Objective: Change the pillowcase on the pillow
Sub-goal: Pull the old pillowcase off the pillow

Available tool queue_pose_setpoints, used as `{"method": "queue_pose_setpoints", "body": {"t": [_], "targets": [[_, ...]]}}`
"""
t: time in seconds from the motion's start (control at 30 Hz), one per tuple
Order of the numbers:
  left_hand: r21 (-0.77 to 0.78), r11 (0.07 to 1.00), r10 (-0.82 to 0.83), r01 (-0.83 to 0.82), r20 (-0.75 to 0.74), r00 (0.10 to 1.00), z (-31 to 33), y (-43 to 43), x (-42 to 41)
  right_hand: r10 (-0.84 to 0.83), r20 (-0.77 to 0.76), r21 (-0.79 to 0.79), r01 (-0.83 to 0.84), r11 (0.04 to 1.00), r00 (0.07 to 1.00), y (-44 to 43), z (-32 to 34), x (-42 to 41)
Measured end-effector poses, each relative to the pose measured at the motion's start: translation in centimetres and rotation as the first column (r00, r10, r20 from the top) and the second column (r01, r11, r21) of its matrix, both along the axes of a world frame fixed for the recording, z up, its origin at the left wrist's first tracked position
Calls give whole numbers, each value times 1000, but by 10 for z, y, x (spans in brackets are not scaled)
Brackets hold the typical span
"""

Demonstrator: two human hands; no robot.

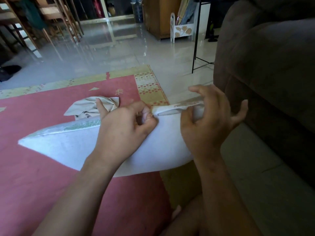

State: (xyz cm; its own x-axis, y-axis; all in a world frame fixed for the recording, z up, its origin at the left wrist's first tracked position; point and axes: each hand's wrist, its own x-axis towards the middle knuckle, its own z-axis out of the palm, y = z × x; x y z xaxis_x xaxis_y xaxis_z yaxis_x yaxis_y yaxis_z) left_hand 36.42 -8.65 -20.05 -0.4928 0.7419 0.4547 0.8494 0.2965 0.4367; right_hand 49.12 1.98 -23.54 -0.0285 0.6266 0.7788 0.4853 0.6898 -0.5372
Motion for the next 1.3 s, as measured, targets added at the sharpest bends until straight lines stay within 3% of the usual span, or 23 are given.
{"method": "queue_pose_setpoints", "body": {"t": [0.07,0.17,0.4,0.53,0.73,1.13,1.3], "targets": [[47,998,-46,45,15,999,-3,-2,-2,68,164,109,-87,990,984,-16,7,-9],[106,990,-99,92,68,993,-9,-9,-8,184,272,123,-223,967,945,-23,-5,-18],[143,989,-53,39,98,994,-8,-24,-14,120,179,233,-160,959,977,-11,-18,-21],[134,987,73,-83,77,994,3,-37,-45,111,91,109,-121,987,990,3,-18,-12],[2,982,-188,189,44,981,11,-24,-23,236,165,70,-250,966,958,6,-14,-14],[4,966,-259,259,-59,964,5,-2,-8,228,183,97,-248,964,956,8,-30,-6],[-124,980,-167,153,-112,980,10,-4,-9,224,140,123,-241,963,965,6,-31,-9]]}}
